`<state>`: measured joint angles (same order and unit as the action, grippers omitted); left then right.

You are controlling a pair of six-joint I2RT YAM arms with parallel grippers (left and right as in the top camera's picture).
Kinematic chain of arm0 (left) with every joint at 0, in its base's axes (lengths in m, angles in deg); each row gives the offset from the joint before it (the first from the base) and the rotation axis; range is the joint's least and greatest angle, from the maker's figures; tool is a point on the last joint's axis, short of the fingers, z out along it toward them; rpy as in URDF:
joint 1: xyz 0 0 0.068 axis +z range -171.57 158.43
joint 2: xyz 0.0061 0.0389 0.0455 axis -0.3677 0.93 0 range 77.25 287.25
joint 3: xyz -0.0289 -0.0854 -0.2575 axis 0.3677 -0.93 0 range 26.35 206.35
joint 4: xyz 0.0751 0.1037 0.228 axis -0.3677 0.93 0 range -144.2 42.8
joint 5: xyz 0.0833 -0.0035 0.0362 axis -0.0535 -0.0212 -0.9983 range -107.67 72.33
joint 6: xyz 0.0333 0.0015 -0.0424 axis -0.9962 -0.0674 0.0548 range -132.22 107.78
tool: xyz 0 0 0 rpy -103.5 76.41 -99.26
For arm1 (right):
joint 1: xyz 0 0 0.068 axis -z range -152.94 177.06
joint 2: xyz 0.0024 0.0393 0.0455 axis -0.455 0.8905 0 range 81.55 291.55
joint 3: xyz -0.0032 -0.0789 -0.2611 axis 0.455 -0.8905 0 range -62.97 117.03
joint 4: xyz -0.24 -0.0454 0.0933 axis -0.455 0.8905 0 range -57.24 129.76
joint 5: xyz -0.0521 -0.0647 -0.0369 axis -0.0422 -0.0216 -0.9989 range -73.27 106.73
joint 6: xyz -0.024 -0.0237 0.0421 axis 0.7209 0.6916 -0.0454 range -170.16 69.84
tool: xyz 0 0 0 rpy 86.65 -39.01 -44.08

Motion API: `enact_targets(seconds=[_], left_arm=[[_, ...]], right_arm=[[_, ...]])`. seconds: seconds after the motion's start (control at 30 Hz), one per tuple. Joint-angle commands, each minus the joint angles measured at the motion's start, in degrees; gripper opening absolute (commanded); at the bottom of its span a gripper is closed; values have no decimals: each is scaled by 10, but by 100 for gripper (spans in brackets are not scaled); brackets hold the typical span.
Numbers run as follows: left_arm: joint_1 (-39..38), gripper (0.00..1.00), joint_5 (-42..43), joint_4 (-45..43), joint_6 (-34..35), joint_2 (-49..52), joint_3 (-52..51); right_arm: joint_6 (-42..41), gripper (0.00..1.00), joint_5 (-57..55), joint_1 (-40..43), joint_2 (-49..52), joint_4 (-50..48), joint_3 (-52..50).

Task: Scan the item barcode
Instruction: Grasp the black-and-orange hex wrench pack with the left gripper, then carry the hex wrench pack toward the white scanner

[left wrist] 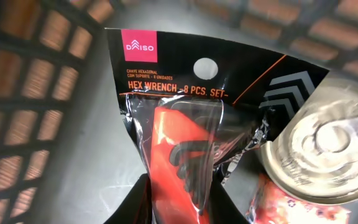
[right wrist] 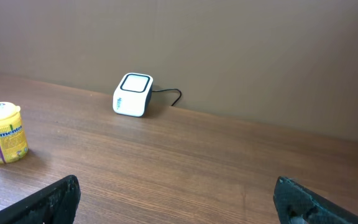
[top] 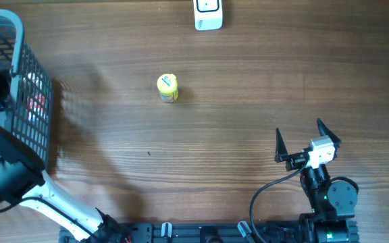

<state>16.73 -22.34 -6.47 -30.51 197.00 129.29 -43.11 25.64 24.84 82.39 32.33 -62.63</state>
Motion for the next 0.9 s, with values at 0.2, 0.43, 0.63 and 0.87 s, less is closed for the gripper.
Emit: enact_targets(seconds=[0.2,0.43,0.63,0.87], left_arm=[[-3,4,-5,-15,12,-152,36],[-3,4,21,-21,78,-249,36],[-3,7,216,-22,155,-312,36],[-40,5,423,-34,224,-329,36]], right_arm=[[-10,100,-4,-1,-3,-2,0],[-10,100,-4,-1,-3,-2,0],[-10,100,-4,-1,-3,-2,0],[-10,100,-4,-1,-3,-2,0]])
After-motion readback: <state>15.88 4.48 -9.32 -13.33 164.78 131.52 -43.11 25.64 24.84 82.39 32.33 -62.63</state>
